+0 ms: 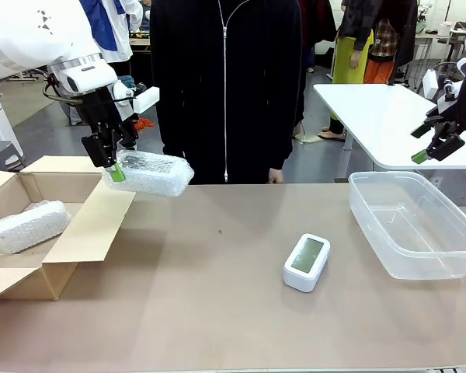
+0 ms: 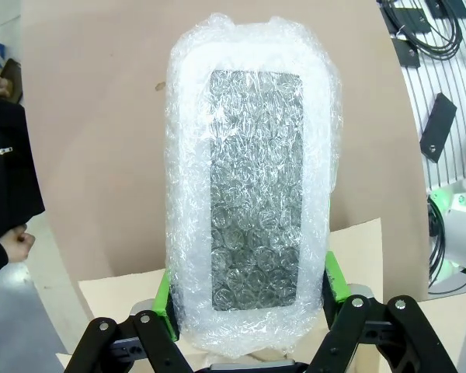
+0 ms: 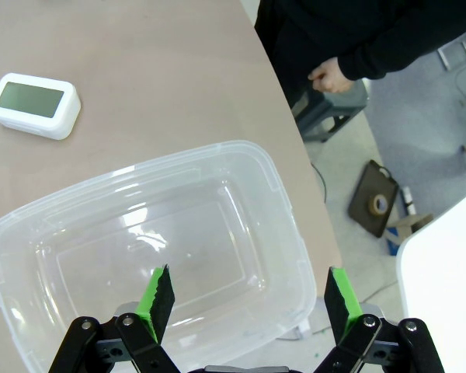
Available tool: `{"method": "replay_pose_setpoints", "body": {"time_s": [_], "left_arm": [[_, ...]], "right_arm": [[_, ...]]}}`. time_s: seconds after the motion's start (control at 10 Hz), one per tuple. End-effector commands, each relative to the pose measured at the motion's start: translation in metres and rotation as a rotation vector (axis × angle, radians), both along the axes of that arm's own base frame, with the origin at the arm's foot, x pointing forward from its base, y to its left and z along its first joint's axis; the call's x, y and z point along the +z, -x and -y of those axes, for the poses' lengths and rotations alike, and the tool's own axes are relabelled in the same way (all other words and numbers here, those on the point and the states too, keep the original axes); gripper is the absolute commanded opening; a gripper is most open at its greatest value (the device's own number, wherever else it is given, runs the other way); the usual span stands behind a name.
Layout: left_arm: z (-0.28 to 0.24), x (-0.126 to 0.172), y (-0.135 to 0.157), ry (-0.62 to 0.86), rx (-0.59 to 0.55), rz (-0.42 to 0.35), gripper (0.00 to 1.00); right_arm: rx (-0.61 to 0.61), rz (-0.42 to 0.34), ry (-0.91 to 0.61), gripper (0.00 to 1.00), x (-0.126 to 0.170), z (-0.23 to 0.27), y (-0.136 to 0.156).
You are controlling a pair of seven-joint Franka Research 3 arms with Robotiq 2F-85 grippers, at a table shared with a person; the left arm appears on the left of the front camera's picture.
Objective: Separate and place wrapped and unwrapped clocks.
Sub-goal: If the picked Digital clock is wrapped, place it in the Package Box ; if not, place it in the Organizing box.
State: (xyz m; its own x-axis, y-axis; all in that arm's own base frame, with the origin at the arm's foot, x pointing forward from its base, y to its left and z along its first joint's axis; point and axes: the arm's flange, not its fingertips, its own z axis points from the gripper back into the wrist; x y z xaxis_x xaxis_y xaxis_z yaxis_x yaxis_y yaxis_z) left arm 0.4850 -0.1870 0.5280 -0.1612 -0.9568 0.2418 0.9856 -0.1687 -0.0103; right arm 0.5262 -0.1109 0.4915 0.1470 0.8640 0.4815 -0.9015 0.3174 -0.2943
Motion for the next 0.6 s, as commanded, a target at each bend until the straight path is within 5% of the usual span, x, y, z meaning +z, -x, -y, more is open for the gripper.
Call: {"method": "replay_pose_setpoints", "body": {"time_s": [0.0,0.5], "left_arm": [[-0.001,0.005,-0.003,-0.018,0.117,0.018,0.83],[-0.068,0.021,-0.013,0.011,0.461,0.067,0.83]], "right_arm": [[0.005,-0.001,0.001,1.0,-0.001,0.0,0.0],[0.005,-0.001,0.001,1.0,-0.001,0.0,0.0]]}}
